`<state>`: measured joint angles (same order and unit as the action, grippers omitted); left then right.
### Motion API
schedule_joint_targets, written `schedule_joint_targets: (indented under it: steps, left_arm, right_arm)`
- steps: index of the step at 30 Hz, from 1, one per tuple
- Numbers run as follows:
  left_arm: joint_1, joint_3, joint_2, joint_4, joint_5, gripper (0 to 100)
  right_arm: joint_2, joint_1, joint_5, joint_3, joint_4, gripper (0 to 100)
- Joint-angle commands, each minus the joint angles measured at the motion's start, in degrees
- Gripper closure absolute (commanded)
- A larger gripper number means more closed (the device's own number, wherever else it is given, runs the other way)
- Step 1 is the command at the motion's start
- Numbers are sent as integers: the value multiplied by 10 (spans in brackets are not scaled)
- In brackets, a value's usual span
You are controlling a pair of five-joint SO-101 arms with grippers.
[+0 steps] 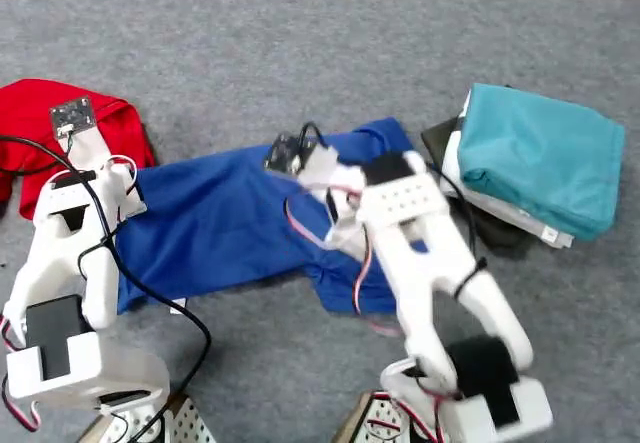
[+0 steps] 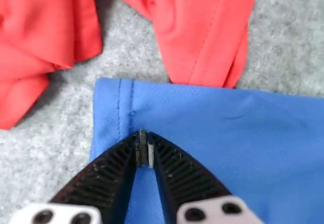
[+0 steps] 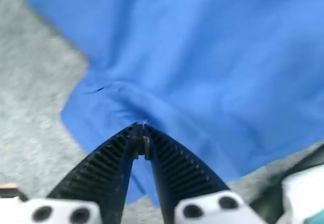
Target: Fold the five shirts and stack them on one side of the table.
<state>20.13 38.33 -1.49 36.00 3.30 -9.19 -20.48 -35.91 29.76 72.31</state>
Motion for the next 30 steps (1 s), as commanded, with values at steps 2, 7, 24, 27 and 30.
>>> schedule_joint_targets:
  steps: [2,7,24,27,30]
  left_arm:
    - [8,-25,-4,-4,-4,981]
    - [7,-26,-4,-4,-4,981]
    - [7,-27,-4,-4,-4,981]
    - [7,-27,-4,-4,-3,981]
    - [7,-27,-4,-4,-3,981]
  right_arm:
    - [110,16,-3,-90,0,995]
    - [172,14,-2,-90,0,995]
    - [-34,-78,-2,142,2,995]
    - [-58,-80,-3,132,5,995]
    - [-57,-63,-4,90,22,995]
